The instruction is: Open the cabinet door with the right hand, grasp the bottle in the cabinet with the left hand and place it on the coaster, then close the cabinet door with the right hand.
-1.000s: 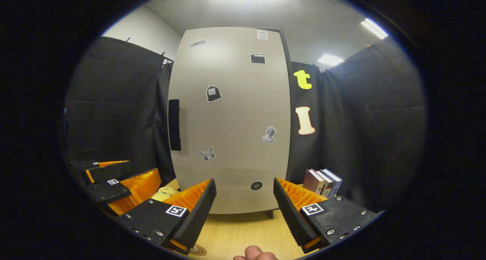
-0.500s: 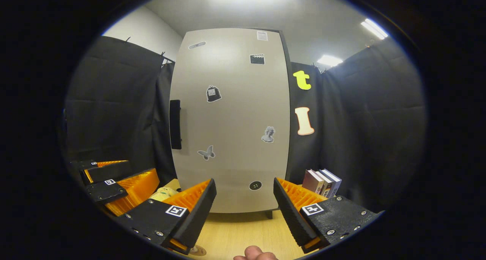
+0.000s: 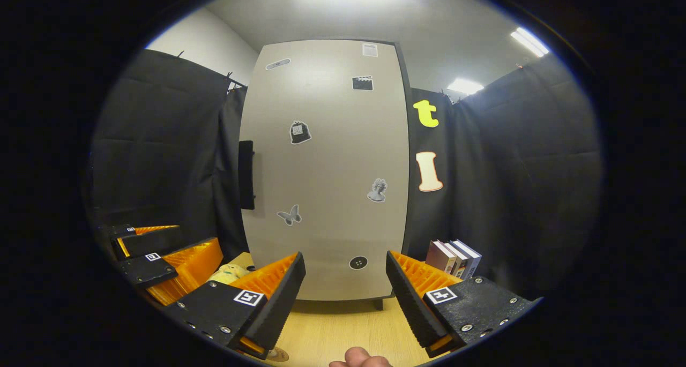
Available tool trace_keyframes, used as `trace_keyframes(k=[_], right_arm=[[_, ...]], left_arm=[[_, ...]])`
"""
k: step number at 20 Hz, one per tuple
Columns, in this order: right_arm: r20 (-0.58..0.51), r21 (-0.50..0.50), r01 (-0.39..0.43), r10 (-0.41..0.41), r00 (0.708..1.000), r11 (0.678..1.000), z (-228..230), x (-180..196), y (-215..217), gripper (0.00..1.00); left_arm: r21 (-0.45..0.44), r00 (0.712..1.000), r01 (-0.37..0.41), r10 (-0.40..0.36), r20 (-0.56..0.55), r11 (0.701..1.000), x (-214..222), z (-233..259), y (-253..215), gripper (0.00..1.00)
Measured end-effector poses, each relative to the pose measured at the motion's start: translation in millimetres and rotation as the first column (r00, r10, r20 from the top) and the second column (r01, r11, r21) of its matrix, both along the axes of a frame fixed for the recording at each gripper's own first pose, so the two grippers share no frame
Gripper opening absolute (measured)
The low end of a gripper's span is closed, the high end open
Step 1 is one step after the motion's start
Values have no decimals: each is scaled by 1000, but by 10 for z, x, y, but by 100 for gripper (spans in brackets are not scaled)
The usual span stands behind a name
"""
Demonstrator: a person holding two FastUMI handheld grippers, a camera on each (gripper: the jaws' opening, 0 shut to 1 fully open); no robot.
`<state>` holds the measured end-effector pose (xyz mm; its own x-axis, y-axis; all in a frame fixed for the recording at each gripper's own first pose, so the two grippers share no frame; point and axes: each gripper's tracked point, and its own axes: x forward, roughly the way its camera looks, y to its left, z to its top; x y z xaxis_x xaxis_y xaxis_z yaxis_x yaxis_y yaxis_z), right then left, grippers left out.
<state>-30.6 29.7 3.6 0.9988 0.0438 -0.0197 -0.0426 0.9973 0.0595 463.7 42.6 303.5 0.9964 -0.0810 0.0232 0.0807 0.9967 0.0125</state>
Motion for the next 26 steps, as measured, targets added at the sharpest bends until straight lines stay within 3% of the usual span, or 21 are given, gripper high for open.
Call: trace_keyframes(k=[26], right_arm=[[16, -18, -4, 4, 1000, 1000, 10, -68, 23, 94]], left_arm=[[-2, 1000, -11, 11, -1, 1000, 30, -2, 118, 92]])
